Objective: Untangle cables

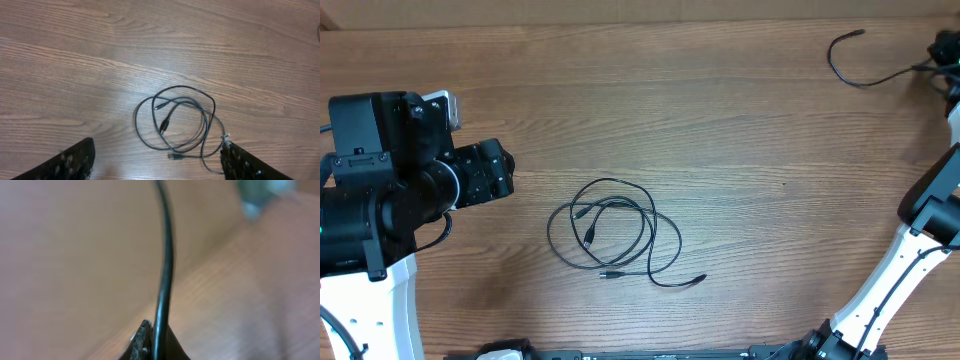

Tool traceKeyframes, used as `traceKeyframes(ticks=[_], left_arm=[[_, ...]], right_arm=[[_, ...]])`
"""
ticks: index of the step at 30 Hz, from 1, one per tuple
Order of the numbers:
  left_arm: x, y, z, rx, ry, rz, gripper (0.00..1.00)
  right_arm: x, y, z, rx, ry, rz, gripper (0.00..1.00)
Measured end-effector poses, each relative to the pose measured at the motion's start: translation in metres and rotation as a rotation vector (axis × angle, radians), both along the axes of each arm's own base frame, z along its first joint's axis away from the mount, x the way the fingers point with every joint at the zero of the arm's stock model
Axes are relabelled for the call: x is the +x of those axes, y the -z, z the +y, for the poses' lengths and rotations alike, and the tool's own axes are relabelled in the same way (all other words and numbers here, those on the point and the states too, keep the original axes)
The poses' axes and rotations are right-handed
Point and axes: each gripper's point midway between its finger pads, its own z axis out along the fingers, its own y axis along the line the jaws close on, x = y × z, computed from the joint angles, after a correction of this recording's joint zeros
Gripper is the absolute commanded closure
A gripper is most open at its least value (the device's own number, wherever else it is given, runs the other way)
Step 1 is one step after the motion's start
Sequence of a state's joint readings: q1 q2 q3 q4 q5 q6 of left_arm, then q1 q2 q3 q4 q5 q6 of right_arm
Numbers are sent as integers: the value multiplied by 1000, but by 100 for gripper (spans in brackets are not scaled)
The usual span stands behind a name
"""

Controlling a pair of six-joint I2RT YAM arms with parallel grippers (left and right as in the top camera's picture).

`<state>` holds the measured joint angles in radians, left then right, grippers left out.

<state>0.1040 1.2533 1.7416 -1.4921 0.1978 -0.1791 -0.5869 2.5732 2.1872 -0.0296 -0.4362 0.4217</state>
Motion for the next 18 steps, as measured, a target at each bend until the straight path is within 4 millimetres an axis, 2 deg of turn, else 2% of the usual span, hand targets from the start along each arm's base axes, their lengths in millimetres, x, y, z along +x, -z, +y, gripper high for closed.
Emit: traceKeyframes(ticks=[3, 4, 5, 7, 10, 14, 16, 18], left_arm=[[-1, 1, 0, 0, 0, 5, 24], [-1, 1, 0, -1, 0, 5, 24], [-1, 1, 0, 0, 0, 5, 24], [0, 0, 0, 1, 0, -1, 25], [5, -3, 1, 3, 0, -26, 26], [5, -3, 1, 3, 0, -26, 27], [3, -2, 0, 2, 0, -14, 27], [0, 0, 0, 4, 6, 0, 27]], right_arm=[[5, -53, 16, -50, -77, -110, 96], [5, -82, 26, -72, -108, -154, 96], [5, -102, 33, -88, -126, -183, 96], [2, -162, 58, -136, -182, -268, 96], [-10, -259, 121, -215, -287, -411, 96], [-46, -371, 228, -276, -459, -625, 96], [-64, -405, 268, -283, -529, -704, 96], [-79, -426, 296, -279, -576, -741, 96]])
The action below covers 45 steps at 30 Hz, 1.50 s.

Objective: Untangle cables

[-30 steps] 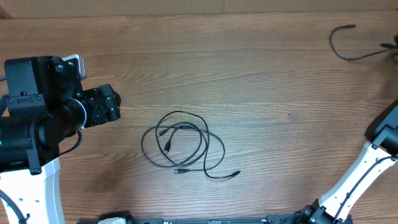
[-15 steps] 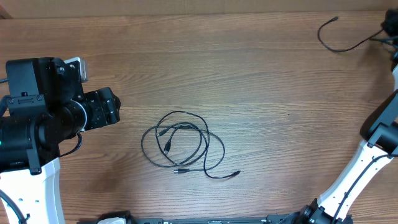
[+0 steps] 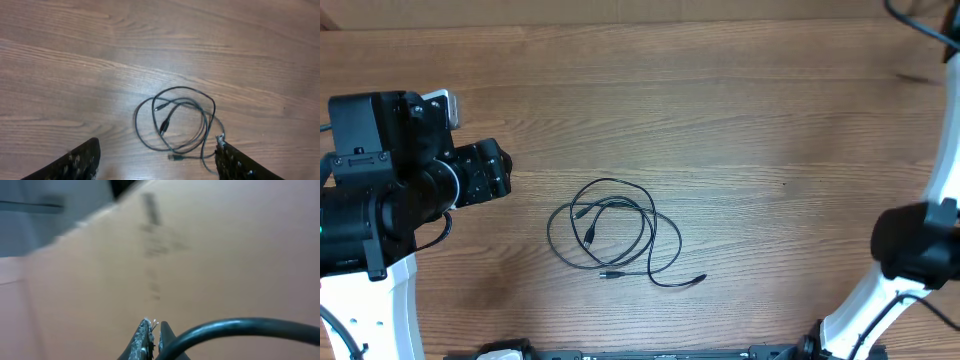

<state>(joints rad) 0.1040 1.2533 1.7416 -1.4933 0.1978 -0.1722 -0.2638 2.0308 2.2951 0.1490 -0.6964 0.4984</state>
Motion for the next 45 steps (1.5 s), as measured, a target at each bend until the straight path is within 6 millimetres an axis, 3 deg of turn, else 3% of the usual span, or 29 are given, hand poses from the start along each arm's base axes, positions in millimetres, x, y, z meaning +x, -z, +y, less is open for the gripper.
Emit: traceKeyframes(ticks=[2, 5, 9, 12, 15, 19, 24, 26, 29, 33, 36, 40, 42, 44, 45], left_arm=[[-2, 1, 0, 5, 8, 7, 27], [-2, 1, 0, 13, 21, 7, 28], [3, -1, 0, 23, 33, -18, 28], [14, -3, 1, 29, 37, -44, 29], [21, 3, 2, 24, 40, -24, 32], [32, 16, 2, 13, 43, 25, 33], [47, 37, -1, -21, 57, 103, 39], [52, 45, -4, -41, 64, 132, 51], [59, 55, -8, -62, 81, 161, 48], [75, 48, -18, -89, 104, 94, 44], [80, 40, -21, -102, 95, 60, 40], [80, 30, -21, -107, 75, 31, 38], [77, 21, -20, -106, 69, 7, 38], [74, 15, -21, -107, 64, -11, 38], [72, 12, -21, -106, 64, -20, 38]], right_arm=[[-7, -6, 8, 4, -14, 9, 96], [-1, 9, -14, 29, 33, 97, 96], [13, 54, -72, 19, 177, 233, 96], [19, 75, -121, -19, 318, 259, 96], [17, 74, -163, -67, 439, 200, 96], [1, 56, -205, -106, 554, 109, 96], [-8, 52, -227, -133, 625, 87, 96], [-4, 58, -228, -141, 635, 99, 96], [9, 74, -228, -150, 638, 121, 96], [45, 141, -244, -127, 630, 226, 96], [74, 222, -261, -79, 616, 358, 96], [94, 320, -273, -31, 608, 518, 96], [98, 347, -275, -17, 606, 565, 96], [101, 362, -274, -11, 603, 588, 94], [102, 369, -272, -7, 602, 603, 84]])
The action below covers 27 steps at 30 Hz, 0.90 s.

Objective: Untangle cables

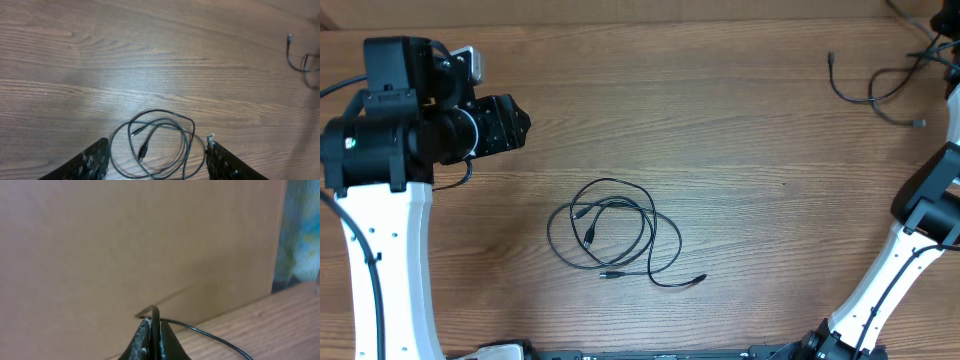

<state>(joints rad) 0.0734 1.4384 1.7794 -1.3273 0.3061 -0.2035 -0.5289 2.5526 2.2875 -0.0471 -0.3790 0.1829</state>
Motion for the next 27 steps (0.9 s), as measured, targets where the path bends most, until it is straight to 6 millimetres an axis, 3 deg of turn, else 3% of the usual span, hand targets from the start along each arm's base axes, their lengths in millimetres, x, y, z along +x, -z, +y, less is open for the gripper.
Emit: traceKeyframes(ticks=[1, 2, 10, 16, 19, 22, 25, 27], left_arm=[[-1, -3, 0, 1, -1, -9, 38], [-3, -5, 0, 3, -2, -17, 39], [-6, -8, 0, 2, -4, -18, 39], [-9, -5, 1, 7, -3, -2, 38], [-11, -4, 2, 13, -7, 8, 37], [-12, -1, 5, 32, -19, 19, 37], [-13, 0, 10, 58, -33, 25, 36], [-12, 1, 14, 75, -45, 24, 35]], right_arm=[[1, 3, 1, 10, 3, 8, 49], [1, 6, 2, 16, 9, 18, 0], [-2, 23, 4, 31, 38, 88, 0], [-9, 11, 21, 112, -114, 60, 0], [-22, -16, 34, 169, -153, 81, 0], [-42, -62, 65, 210, -193, 116, 0], [-67, -117, 122, 237, -261, 148, 0], [-80, -149, 173, 238, -337, 157, 0]])
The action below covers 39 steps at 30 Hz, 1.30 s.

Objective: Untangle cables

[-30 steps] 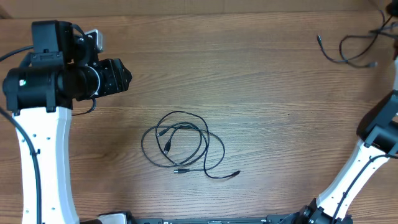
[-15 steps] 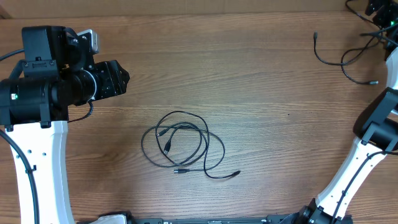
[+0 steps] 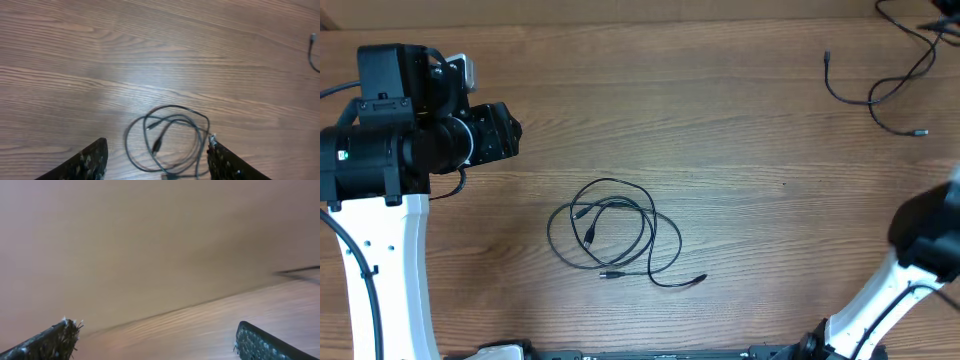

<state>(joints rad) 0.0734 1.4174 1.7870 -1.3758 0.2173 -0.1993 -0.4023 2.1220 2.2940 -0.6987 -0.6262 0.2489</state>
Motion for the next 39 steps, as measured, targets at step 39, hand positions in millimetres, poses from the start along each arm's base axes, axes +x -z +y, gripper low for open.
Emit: traceKeyframes(ticks=[39], left_arm=[[-4, -26, 31, 170, -88, -119, 24]], right_arm=[[-229, 300, 420, -869, -1204, 497, 35]])
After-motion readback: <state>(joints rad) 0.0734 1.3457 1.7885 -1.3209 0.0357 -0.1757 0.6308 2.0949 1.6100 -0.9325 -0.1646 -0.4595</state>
